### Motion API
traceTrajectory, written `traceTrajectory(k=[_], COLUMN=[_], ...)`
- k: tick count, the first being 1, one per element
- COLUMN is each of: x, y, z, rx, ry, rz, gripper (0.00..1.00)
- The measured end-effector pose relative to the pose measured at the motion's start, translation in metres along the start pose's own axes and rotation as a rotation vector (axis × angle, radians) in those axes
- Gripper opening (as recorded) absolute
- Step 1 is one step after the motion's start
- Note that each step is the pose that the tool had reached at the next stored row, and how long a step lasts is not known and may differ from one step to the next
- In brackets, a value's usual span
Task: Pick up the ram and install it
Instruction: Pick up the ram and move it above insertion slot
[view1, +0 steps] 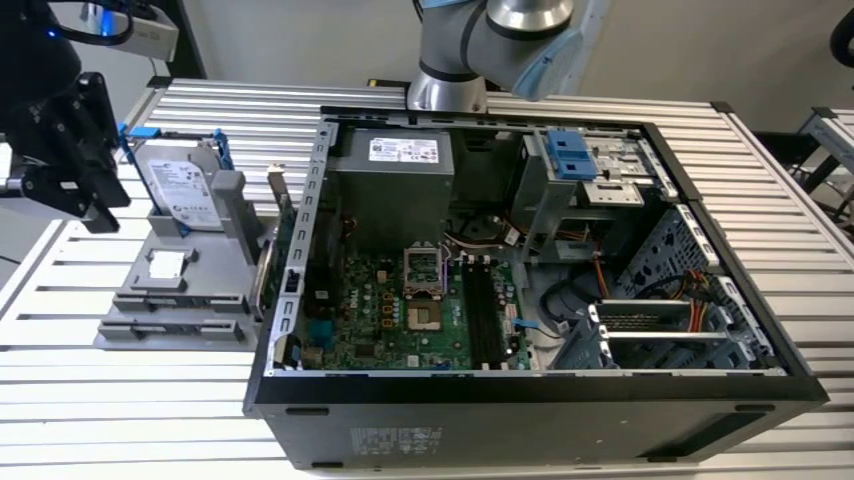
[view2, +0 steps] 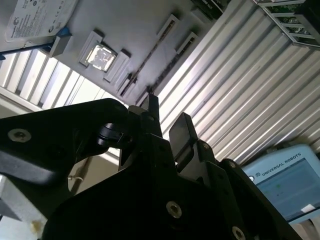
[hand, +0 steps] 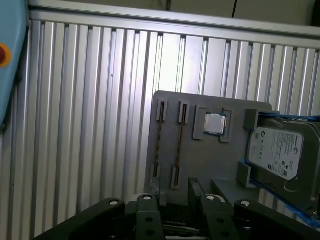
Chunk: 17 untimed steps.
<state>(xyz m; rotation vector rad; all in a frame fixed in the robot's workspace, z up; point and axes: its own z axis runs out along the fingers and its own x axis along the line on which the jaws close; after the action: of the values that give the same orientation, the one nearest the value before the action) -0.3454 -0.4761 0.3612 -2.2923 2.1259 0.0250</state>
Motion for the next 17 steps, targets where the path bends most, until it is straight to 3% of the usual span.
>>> traceTrajectory(k=[17], x=[0.0003], y=[0.0000], z=[0.0109], rx=[0.0000], ry=[0.0000], rz=[0.000], gripper=[1.00])
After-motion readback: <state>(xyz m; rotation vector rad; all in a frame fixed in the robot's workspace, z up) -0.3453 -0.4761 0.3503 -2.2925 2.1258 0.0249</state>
